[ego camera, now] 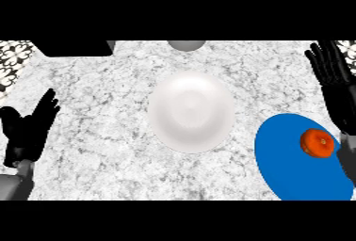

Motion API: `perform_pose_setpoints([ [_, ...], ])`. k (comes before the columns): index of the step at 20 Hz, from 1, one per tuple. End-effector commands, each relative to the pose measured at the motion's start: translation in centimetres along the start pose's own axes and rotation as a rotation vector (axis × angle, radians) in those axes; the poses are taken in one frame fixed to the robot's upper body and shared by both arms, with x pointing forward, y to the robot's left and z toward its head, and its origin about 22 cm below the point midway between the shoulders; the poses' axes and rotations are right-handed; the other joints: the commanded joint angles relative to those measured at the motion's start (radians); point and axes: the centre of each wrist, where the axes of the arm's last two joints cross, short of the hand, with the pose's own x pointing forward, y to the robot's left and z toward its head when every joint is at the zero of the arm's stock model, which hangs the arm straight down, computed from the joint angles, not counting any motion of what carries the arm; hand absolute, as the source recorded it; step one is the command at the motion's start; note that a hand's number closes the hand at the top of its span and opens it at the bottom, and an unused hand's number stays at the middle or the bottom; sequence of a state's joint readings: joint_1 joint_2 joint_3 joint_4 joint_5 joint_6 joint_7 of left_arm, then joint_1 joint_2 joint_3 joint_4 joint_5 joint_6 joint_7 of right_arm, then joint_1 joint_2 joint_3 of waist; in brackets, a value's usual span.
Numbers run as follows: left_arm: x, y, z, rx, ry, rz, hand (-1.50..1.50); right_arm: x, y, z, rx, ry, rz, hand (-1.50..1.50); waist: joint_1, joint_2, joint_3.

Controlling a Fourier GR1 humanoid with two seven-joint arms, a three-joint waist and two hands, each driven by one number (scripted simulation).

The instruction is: Pick the squash from the plate and place it in the plate

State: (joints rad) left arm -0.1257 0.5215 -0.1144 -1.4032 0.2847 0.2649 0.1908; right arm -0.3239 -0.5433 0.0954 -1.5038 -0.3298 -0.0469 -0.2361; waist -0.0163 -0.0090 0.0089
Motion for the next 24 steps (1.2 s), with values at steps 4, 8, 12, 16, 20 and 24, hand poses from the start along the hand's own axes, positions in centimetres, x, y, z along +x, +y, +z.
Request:
perform_pose_setpoints([
  [4, -3.6, -5.0, 1.6, -0.096, 0.100, 0.083, 0.00, 1.6, -13.1, 2.0, -0.145, -0.022, 0.002, 1.50, 0.004, 0.015, -0.007],
  [8, -4.9, -7.2, 3.3, -0.197, 0.138, 0.185, 0.00, 2.1, -19.3, 6.1, -0.335, 0.248, 0.484, 1.50, -0.008, 0.034, -0.009],
  [12, -4.5, -8.9, 3.5, -0.232, 0.129, 0.190, 0.00, -2.1, -21.0, 10.3, -0.585, 0.133, 0.279, -1.50, 0.019, 0.017, -0.005],
  [16, -5.4, -10.2, 3.8, -0.268, 0.143, 0.188, 0.00, -4.6, -21.9, 13.0, -0.493, 0.074, 0.231, -1.50, 0.026, 0.013, -0.007],
  [20, -4.8, -9.6, 4.0, -0.247, 0.162, 0.183, 0.00, -3.9, -22.1, 15.2, -0.388, 0.147, 0.311, -1.50, 0.016, 0.009, -0.009],
  [24, -5.8, -9.5, 4.5, -0.258, 0.159, 0.200, 0.00, 0.1, -24.5, 13.6, -0.111, 0.338, 0.475, -1.50, 0.017, 0.009, -0.010],
])
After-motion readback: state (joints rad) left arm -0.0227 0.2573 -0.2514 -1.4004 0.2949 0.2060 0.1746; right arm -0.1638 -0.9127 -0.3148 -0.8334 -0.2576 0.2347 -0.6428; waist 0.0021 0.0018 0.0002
